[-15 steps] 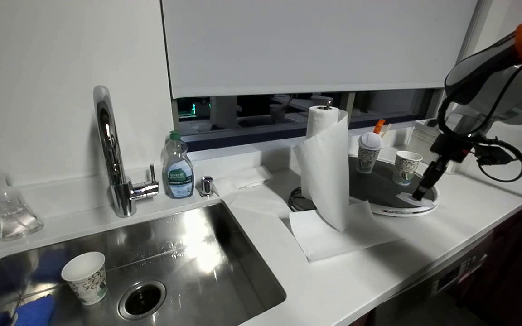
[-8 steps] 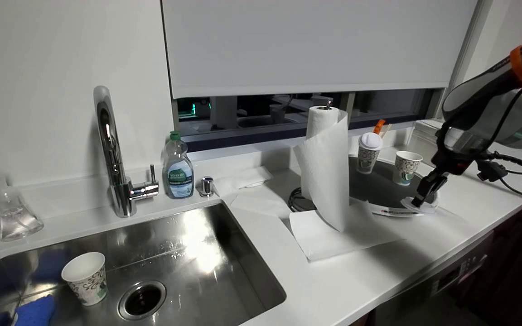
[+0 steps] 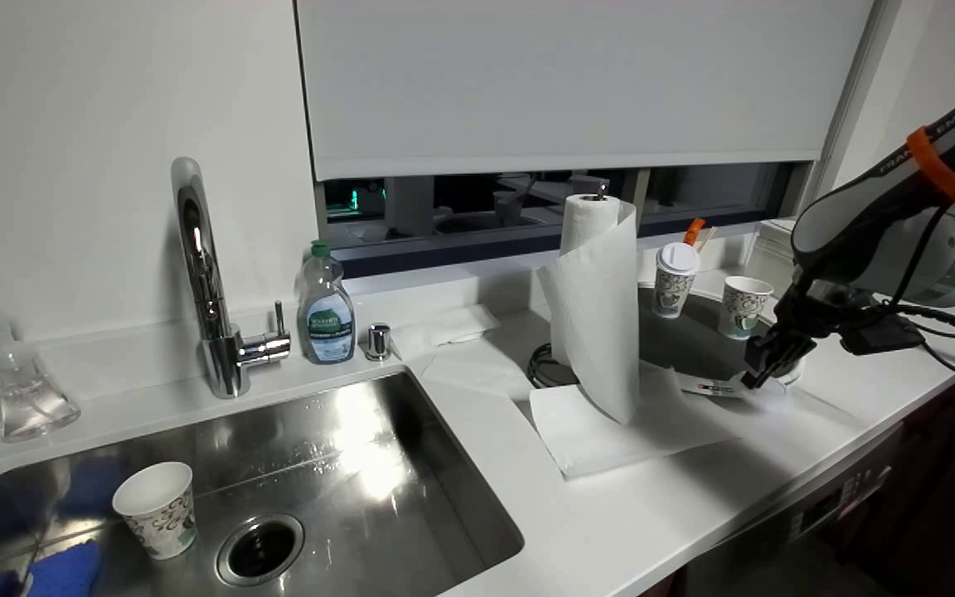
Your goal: Remove the white lid of the paper cup in the front and put it on the counter
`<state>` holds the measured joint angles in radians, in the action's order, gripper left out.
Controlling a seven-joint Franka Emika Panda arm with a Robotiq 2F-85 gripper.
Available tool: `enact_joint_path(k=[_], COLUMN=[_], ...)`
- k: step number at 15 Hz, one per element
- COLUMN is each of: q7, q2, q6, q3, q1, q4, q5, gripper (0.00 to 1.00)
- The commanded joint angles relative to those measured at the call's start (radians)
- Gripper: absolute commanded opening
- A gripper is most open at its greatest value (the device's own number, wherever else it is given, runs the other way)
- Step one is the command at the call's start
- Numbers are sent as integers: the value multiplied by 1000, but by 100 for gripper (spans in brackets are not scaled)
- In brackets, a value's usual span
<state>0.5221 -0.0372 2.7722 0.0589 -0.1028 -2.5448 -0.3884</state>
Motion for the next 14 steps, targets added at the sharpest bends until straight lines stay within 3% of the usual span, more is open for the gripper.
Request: enact_joint_path(k=[1,4,8,11,14], q7=[-150,-168,-147,-147,-131], q2=[-31,-17,98,128,130], q6=[77,71,76,114,99], q3=[2,6,23,51,56], q1=[9,7,-11,-41,-38], q4=[-24,-19,-9,30,48], q5=[93,95,103,151,116], gripper=[47,69,97,100,100])
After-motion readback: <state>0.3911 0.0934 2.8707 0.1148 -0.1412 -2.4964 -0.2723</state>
